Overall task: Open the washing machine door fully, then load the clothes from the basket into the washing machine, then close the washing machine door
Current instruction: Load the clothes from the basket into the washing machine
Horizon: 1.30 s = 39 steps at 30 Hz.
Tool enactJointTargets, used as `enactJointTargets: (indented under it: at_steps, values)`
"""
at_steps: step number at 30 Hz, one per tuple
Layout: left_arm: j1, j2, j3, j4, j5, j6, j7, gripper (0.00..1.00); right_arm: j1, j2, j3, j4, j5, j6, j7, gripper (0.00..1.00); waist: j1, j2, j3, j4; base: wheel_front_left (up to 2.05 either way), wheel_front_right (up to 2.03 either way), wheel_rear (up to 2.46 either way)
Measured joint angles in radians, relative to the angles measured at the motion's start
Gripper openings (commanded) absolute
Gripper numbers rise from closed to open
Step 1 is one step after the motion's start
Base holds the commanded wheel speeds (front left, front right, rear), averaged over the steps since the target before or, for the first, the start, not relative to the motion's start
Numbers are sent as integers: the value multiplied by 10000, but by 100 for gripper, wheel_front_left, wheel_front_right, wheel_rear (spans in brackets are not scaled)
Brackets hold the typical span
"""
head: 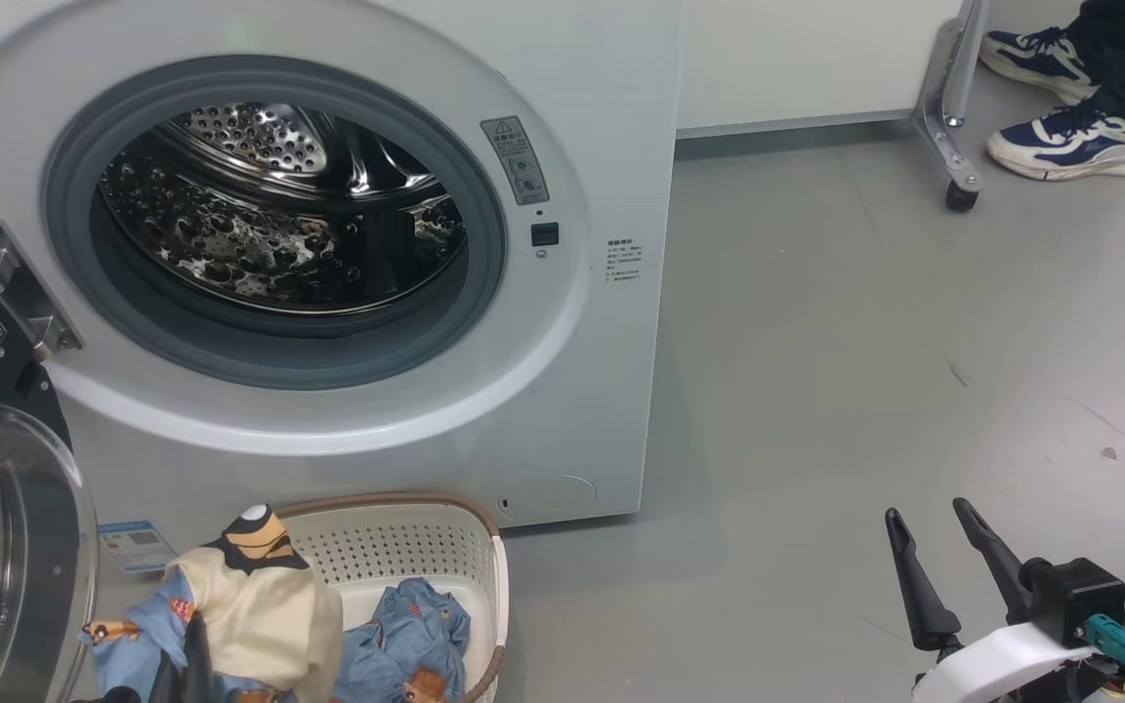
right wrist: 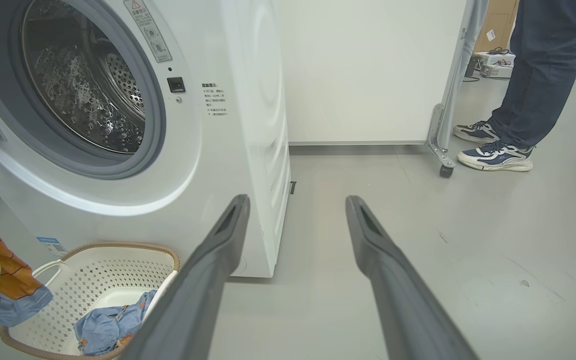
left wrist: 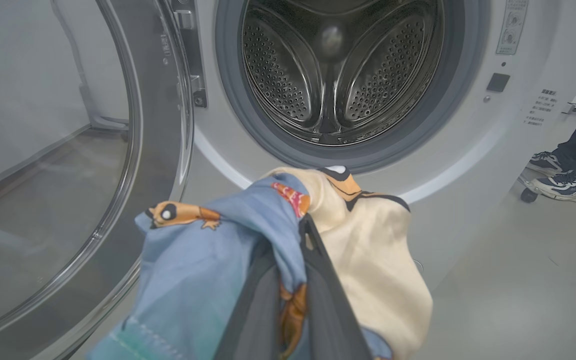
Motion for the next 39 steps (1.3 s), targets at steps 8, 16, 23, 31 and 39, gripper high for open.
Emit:
enactJointTargets:
  at_steps: [8, 16, 23, 31, 39]
  values:
    - [262, 4, -125, -495, -17, 163, 2, 0, 19, 38, 128, -90, -13, 0, 0, 100, 0, 0, 51, -110, 0, 0, 0]
    - [255, 6, -123, -794, -274, 393, 2, 0, 16, 219, 372, -157, -12, 0, 0, 100, 0, 0, 245, -484, 0, 0, 0]
    - [-199, 6, -6, -1014, -173, 523, 2, 0, -1, 324, 349, -301, 17, 0, 0, 100, 0, 0, 673, -880, 0, 0, 0]
    - [-1541, 171, 295, -1133, 102, 688, 0, 0, -323, 499, 464, -474, 56, 0, 0, 100, 0, 0, 1349, -1319, 0, 0, 0]
    - [-3393, 658, 573, -1035, 430, 874, 48, 0, -876, 545, 560, -646, 151, 0, 0, 100, 1, 0, 2320, -1820, 0, 0, 0]
